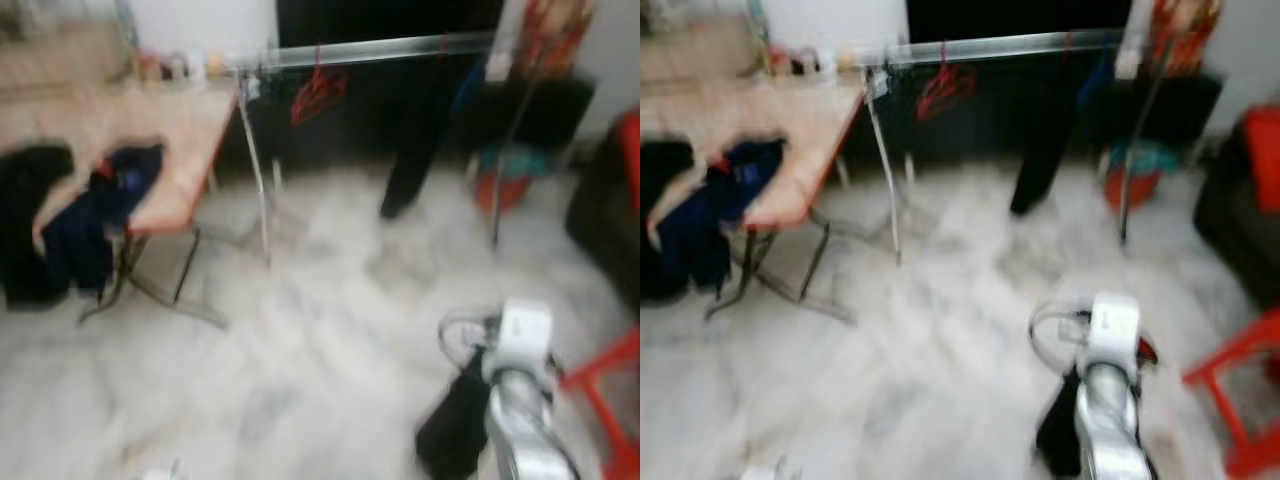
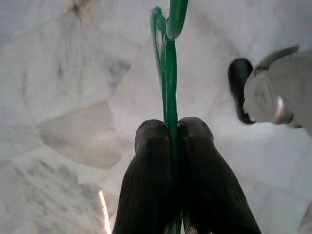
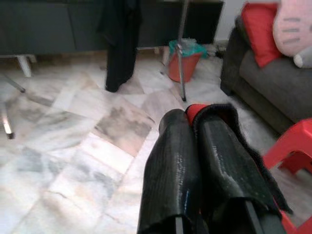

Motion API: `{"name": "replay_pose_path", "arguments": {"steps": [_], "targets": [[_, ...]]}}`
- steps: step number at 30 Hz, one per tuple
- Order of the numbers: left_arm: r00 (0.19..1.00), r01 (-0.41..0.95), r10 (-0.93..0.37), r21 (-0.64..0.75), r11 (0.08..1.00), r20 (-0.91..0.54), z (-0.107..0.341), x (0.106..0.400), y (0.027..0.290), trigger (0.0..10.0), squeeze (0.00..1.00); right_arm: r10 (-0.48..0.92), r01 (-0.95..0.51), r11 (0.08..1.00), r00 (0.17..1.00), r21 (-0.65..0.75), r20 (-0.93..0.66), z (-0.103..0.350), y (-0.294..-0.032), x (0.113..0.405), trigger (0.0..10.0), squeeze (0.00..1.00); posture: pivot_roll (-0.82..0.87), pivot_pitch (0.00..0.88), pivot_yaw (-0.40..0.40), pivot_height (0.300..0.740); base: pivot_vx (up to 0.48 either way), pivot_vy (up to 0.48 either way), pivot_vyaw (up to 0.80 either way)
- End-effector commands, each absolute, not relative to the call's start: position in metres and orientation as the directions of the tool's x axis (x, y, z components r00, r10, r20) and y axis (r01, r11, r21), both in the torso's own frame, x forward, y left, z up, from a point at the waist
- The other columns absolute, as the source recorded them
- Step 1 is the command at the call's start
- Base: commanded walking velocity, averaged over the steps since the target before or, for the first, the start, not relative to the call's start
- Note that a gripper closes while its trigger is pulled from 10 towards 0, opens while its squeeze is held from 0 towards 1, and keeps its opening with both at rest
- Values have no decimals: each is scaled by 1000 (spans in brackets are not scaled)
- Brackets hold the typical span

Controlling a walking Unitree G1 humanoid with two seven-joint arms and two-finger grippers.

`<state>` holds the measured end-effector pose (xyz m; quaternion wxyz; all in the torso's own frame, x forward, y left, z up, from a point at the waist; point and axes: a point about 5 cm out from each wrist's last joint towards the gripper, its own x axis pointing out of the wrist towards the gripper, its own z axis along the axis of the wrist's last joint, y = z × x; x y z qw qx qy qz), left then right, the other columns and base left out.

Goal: Hang hanger

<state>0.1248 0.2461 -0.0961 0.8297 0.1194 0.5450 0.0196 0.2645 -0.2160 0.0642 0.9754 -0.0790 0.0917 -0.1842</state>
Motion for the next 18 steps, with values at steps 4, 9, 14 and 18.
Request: {"name": "replay_pose_path", "arguments": {"steps": [4, 9, 14, 18], "targets": [[409, 101, 171, 231, 968, -896, -95, 128, 246, 10000, 0, -362, 341, 923, 926, -178, -106, 75, -215, 274, 10000, 0, -6, 0, 54, 740, 0, 0, 0], [421, 99, 171, 232, 968, -891, -95, 130, 245, 10000, 0, -363, 342, 922, 926, -180, -102, 77, -217, 277, 10000, 0, -1, 0, 47, 740, 0, 0, 0], [467, 97, 172, 243, 965, -867, -93, 135, 243, 10000, 0, -339, 319, 930, 936, -181, -96, 80, -212, 286, 10000, 0, 16, 0, 35, 740, 0, 0, 0], [521, 89, 172, 253, 963, -836, -88, 145, 243, 10000, 0, -336, 317, 935, 937, -161, -102, 82, -210, 295, 10000, 0, 17, 0, 36, 740, 0, 0, 0]]}}
